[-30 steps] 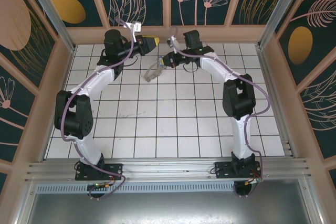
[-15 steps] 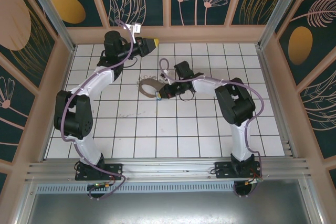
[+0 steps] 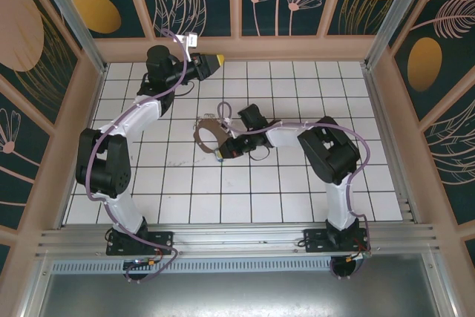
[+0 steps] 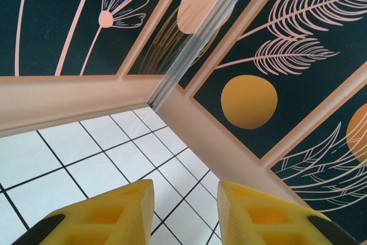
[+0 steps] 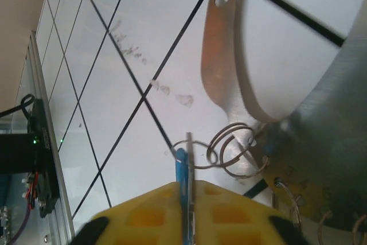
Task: Put the keys on the keyring
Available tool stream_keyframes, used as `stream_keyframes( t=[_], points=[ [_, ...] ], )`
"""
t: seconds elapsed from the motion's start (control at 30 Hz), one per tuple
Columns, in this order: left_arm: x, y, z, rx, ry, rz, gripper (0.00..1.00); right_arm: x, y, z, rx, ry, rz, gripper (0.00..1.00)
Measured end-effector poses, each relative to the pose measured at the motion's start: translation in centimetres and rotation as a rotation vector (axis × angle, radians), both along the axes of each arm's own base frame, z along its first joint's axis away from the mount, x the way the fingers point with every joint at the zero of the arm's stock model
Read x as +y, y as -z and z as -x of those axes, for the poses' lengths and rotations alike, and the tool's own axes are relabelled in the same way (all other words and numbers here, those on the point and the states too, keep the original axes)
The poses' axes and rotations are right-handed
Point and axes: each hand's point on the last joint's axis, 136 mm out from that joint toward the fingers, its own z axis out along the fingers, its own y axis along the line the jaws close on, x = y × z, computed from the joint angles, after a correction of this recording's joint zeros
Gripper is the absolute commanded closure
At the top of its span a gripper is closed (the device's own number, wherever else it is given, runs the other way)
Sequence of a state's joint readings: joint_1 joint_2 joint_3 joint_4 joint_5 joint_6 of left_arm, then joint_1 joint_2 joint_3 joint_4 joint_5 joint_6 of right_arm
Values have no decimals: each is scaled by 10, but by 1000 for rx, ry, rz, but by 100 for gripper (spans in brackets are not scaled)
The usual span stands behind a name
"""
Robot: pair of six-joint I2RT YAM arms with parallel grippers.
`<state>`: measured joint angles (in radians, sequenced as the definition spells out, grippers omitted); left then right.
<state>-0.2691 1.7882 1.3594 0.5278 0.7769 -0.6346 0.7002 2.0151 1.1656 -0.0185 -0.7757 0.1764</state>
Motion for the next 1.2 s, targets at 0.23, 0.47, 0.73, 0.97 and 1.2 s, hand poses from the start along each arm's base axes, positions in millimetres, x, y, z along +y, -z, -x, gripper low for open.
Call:
stream_keyframes(
  t=[0.23, 0.47, 0.73, 0.97, 1.2],
  points=[
    [-1, -3, 2, 3, 11, 16, 66, 12, -18, 33, 1, -80, -49, 63],
    [-1, -6, 6, 8, 25, 36, 40, 0, -91, 18, -123, -48, -163, 59],
    [8, -17, 29, -20, 3, 34, 1, -70, -142, -50, -279, 187, -181, 36],
    [36, -29, 55, -108, -155, -27, 1, -155, -185, -103, -440, 470, -135, 13],
    [97, 3, 83, -208, -488, -178, 1, -246, -190, -143, -521, 819, -54, 12]
  ],
)
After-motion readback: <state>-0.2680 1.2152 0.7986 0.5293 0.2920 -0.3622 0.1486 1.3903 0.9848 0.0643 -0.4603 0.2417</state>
